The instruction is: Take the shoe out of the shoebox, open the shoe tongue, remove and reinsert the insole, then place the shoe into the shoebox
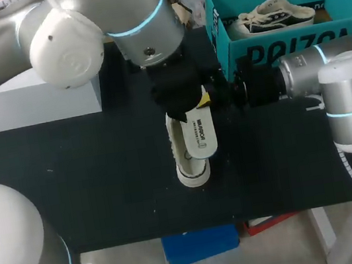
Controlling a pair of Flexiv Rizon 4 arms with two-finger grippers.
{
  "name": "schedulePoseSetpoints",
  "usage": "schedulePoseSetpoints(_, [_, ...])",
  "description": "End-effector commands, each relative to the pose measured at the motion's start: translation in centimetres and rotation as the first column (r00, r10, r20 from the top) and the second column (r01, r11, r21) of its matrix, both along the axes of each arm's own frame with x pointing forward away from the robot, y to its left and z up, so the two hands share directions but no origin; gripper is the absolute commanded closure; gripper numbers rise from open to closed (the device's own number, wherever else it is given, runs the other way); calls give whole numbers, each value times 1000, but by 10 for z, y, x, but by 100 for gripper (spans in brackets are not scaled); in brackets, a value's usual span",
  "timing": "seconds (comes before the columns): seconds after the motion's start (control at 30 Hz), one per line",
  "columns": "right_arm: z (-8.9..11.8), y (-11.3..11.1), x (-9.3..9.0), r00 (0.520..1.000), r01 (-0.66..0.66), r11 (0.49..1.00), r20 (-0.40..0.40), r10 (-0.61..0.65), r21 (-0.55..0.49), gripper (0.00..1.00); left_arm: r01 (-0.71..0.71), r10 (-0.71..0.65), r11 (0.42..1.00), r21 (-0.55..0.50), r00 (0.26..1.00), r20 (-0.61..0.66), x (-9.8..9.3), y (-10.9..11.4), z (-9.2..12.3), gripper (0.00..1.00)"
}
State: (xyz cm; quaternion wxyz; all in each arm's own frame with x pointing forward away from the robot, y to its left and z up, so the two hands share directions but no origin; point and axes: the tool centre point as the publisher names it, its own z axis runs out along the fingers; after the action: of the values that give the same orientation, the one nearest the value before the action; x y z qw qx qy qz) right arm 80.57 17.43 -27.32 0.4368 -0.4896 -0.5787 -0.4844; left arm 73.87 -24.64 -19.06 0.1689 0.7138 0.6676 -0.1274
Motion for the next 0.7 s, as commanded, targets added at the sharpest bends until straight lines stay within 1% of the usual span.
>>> schedulePoseSetpoints(0.03, [-1,1,0,1000,2,1000,0,-2,-1,100,34,-9,849,-527,999,50,-10,26,0,0])
schedulePoseSetpoints(0.07, [-1,1,0,1000,2,1000,0,-2,-1,100,45,-26,804,-593,999,40,-11,25,0,0])
schedulePoseSetpoints(0.1, [-1,1,0,1000,2,1000,0,-2,-1,100,53,-36,774,-630,999,39,-12,25,1,0])
schedulePoseSetpoints(0.13, [-1,1,0,1000,2,1000,0,-2,-1,100,51,-51,732,-680,999,20,-13,25,1,0])
schedulePoseSetpoints(0.7, [-1,1,0,1000,2,1000,0,-2,-1,100,51,-51,732,-680,999,20,-13,25,1,0])
